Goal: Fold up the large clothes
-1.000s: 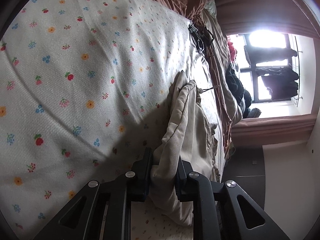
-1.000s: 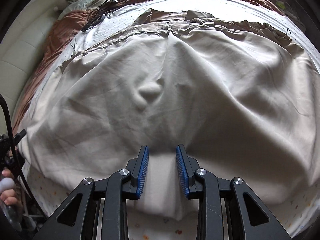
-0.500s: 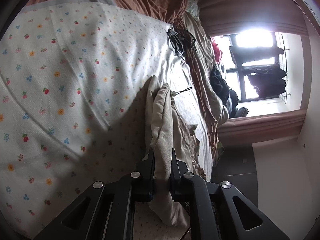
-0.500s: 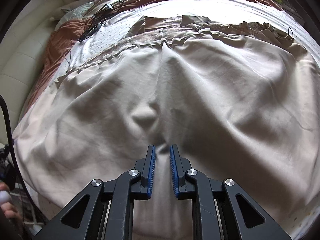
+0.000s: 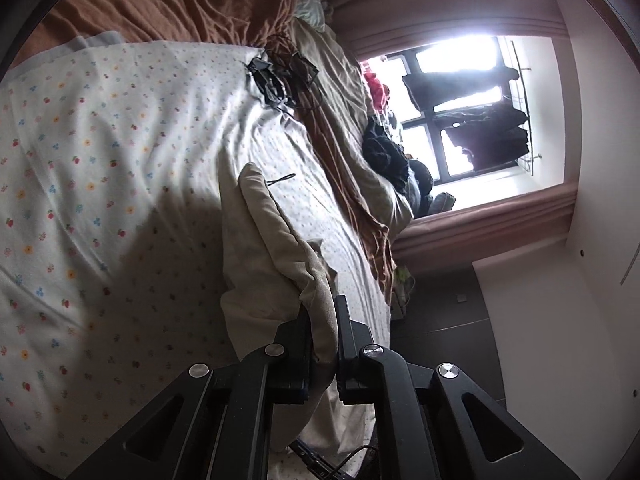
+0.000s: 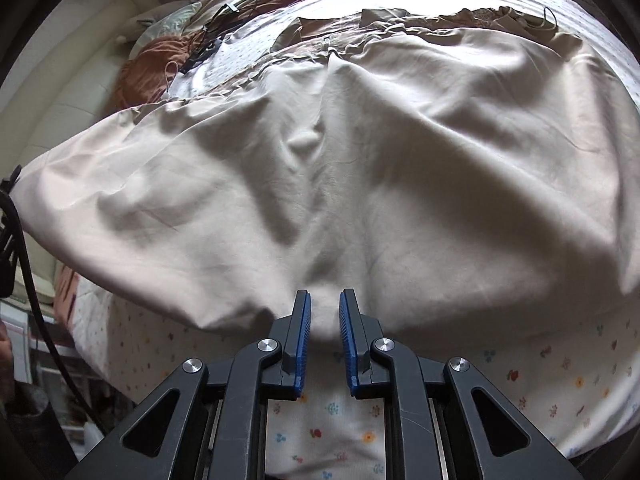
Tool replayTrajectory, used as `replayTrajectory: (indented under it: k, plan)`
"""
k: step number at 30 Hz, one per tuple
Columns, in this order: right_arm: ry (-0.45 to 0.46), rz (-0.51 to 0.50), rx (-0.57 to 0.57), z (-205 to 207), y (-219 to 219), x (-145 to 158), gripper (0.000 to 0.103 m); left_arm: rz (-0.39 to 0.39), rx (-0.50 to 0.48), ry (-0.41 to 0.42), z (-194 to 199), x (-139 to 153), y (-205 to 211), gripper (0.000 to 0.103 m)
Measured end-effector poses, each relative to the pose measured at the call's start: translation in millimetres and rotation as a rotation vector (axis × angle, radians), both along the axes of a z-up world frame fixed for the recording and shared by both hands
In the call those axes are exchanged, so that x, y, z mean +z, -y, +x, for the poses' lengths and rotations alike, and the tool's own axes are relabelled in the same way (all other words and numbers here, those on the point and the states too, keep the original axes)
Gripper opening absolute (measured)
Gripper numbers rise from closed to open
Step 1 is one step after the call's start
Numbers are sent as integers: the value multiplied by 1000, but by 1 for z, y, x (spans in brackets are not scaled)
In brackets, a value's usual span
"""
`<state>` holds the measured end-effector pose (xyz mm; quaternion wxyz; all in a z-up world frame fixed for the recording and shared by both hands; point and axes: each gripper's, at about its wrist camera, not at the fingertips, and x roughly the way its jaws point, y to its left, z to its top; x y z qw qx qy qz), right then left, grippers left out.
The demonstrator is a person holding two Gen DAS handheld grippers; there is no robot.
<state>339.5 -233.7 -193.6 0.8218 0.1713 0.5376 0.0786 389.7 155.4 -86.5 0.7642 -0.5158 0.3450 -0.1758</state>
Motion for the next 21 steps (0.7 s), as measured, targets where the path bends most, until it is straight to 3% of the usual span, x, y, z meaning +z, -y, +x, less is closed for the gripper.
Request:
replayTrajectory:
  k: [9,21]
  plan:
    - [91,75,-112,-26,55,33,16,30,-92,97,20,58,49,8]
    - [165,127,-300,-67,156,49,16,80,-262,188,46,116,166,8]
